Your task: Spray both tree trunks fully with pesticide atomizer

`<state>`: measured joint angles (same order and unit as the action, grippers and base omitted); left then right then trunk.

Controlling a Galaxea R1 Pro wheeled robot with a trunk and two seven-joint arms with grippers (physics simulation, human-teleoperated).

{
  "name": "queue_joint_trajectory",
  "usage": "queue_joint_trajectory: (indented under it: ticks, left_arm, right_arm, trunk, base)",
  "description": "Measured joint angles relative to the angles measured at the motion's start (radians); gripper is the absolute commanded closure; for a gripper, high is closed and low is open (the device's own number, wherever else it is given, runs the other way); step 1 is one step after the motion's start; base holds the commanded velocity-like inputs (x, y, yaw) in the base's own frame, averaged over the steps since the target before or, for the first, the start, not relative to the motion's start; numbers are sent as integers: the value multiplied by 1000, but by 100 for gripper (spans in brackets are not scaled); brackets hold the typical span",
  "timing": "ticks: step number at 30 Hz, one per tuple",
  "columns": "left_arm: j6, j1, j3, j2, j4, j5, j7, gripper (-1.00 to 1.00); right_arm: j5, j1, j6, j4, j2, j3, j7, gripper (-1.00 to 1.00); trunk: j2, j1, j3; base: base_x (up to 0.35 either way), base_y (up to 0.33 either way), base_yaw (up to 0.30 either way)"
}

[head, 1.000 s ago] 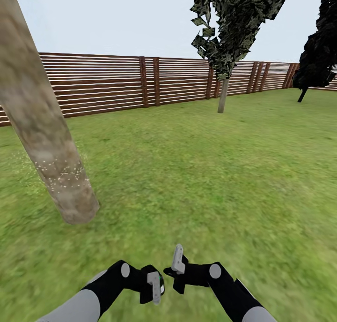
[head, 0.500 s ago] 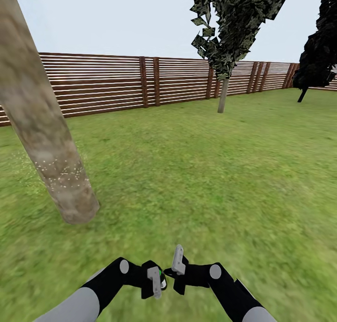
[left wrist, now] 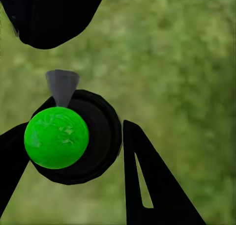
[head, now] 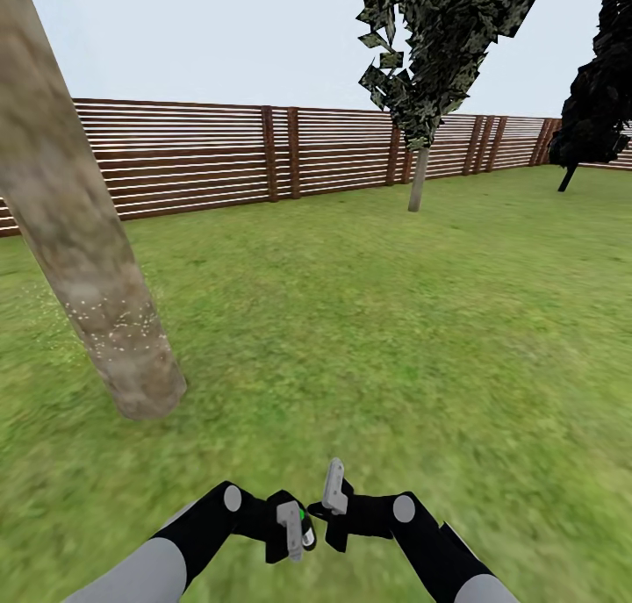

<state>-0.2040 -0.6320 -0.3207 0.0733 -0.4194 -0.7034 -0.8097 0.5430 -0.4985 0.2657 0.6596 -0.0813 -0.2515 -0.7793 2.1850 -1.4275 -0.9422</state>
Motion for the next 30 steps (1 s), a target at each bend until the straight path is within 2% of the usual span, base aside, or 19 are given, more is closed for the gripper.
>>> queue_joint_trajectory:
  ticks: [30]
  left_arm:
    - [0,0,-3,3,-30,0,-14,100]
  right_arm:
    - [1,0,0,-1,2,1,0,100]
  trunk:
    - [0,0,0]
  base:
    - [0,0,0]
